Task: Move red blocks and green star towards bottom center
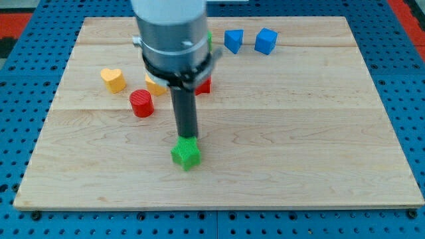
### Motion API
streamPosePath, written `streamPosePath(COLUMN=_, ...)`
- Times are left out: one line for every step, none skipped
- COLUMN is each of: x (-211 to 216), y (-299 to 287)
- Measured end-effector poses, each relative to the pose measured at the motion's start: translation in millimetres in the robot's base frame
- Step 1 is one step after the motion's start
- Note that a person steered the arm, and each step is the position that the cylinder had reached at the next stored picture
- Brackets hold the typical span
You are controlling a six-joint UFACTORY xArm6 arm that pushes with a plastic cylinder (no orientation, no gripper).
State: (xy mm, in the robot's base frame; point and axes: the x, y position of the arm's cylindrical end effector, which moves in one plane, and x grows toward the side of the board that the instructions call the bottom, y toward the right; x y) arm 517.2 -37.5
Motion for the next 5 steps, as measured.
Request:
streamPosePath(x=4.7, y=-8.5)
streamPosePath(x=-44.9, y=17.7)
streamPosePath(x=-86.0, y=18.3)
streamPosePath(x=-91.7, y=-20.8)
streamPosePath(x=-98.9, y=-58.7)
